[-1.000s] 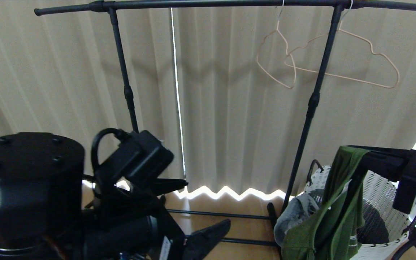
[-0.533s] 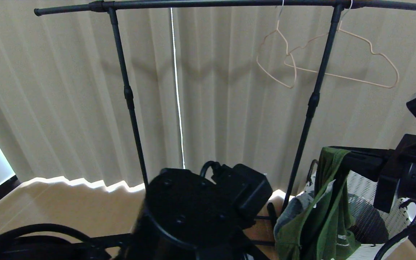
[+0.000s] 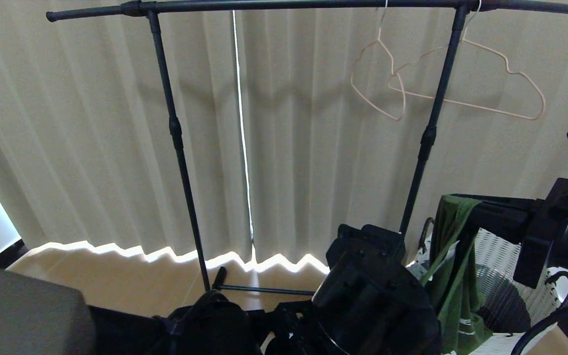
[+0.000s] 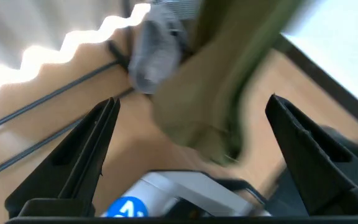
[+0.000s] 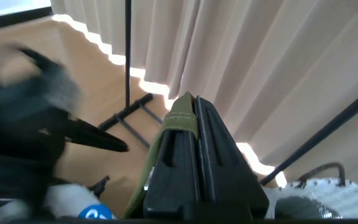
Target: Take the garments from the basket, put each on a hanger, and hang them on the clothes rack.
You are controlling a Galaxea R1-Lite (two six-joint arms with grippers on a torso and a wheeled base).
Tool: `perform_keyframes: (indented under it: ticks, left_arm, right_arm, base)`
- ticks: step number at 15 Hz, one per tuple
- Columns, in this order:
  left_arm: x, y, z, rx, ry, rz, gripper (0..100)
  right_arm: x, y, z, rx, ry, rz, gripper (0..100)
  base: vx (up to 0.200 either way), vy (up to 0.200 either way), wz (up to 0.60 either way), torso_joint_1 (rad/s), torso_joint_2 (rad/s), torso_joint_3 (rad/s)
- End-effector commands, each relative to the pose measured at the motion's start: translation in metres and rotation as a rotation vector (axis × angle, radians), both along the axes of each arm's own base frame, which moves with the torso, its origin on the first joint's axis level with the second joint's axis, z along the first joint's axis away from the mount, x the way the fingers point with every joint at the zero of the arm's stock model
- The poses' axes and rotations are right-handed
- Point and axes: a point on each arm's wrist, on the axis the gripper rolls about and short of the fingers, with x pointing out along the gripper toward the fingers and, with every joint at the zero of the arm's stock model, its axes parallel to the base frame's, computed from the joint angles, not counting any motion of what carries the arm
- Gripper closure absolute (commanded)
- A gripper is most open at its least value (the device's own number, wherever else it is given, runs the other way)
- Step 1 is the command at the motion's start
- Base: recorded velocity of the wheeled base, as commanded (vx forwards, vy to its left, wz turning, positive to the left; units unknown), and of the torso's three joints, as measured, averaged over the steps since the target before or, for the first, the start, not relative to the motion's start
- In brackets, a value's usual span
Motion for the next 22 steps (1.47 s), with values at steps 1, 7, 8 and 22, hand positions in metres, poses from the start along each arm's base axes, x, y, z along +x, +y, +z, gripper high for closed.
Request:
perform_keyframes:
  ticks: [1,7,8,22]
  left_arm:
    - [0.015,-0.007,-0.022,0.051,0.010,0.048,0]
    - [0.024,0.002,-0.034,0.093,0.021,0.090,0]
    - [0.024,0.003,-0.035,0.097,0.023,0.090,0]
    - [0.027,0.152,0.075,0.052,-0.231,0.266,100]
  right_arm:
    - [-0.001,0.000,0.001,0.005,-0.009,0.003,100]
    - [-0.005,-0.003,0.005,0.017,-0.028,0.001,100]
    - [-0.005,-0.003,0.005,0.017,-0.028,0.001,100]
    - [0.008,0.006,0.006,0.005,-0.013,0.002,100]
  base:
    - [0.000,0.000,0.00,0.000,0.00,0.000]
    - [0.000,0.000,0.00,0.000,0.00,0.000]
    - [0.000,0.000,0.00,0.000,0.00,0.000]
    - [0.000,0.000,0.00,0.000,0.00,0.000]
